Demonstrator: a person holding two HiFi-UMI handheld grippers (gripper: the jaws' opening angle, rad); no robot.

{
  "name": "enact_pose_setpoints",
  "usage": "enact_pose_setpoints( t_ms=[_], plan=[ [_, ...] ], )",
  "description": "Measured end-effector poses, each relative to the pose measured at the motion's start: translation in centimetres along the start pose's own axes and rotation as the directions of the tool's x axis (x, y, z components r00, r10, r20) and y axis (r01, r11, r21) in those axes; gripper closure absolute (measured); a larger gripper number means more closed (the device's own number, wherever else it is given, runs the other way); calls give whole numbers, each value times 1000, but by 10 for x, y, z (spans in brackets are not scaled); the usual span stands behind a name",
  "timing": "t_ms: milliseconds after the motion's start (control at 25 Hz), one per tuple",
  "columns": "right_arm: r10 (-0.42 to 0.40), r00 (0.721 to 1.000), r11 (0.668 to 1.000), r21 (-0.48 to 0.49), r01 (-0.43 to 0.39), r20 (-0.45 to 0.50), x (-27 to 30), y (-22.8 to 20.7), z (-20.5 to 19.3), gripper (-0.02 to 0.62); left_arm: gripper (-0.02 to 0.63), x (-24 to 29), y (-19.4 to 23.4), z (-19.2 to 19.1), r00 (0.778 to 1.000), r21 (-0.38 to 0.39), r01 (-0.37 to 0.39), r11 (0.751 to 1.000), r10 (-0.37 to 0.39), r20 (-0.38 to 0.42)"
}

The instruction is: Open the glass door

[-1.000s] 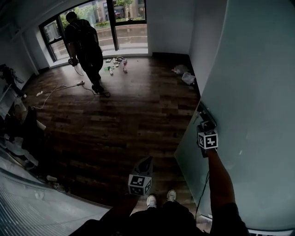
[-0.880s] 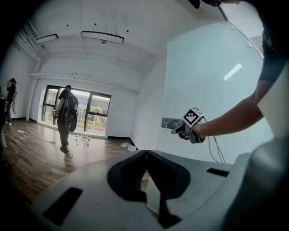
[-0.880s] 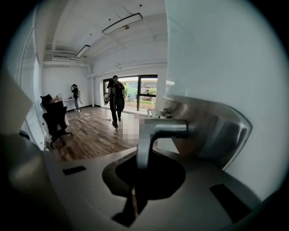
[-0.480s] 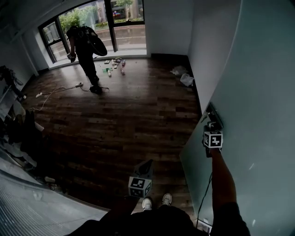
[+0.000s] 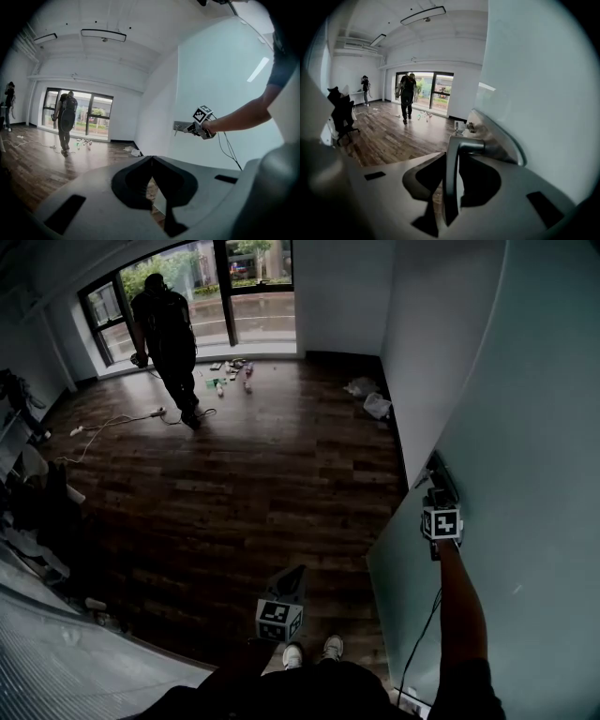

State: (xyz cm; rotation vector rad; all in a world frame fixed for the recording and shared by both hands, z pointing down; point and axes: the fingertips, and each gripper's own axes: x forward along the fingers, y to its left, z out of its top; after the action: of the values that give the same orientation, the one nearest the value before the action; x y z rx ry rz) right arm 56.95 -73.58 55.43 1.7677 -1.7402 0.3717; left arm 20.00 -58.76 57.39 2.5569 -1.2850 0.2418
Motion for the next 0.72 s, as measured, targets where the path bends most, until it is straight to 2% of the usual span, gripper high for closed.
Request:
enact_pose_setpoints(
  t_ms=[80,120,200,320,400,560,680,720],
  plan=[
    [-24,1000,1000,-3,24,12,-12,-9,4,501,600,-5,1,0,1000,7,4,1000,-4,6],
    [-41,999,999,12,41,28,-21,-13,3,456,600,-11,1,4,1000,9,1,1000,-1,8],
    [-104,991,994,45,101,89,-44,-19,0,422,600,-24,2,4,1000,8,-1,1000,1,12],
    [-198,948,979,98,179,250,-99,-11,3,411,600,-39,1,-10,1000,1,13,1000,-13,18],
    [-188,922,981,106,161,339,-132,16,0,411,600,-47,2,-15,1000,1,17,1000,-17,18],
    [-103,892,993,96,67,440,-194,99,-18,413,600,-71,5,-25,1000,-12,3,1000,-2,24],
    [-60,882,991,132,-2,467,-231,148,-36,418,600,-94,9,-22,999,5,-11,1000,10,48],
    [-49,882,988,150,-25,469,-242,160,-45,450,600,-102,8,-22,998,9,-17,1000,16,54]
  ],
)
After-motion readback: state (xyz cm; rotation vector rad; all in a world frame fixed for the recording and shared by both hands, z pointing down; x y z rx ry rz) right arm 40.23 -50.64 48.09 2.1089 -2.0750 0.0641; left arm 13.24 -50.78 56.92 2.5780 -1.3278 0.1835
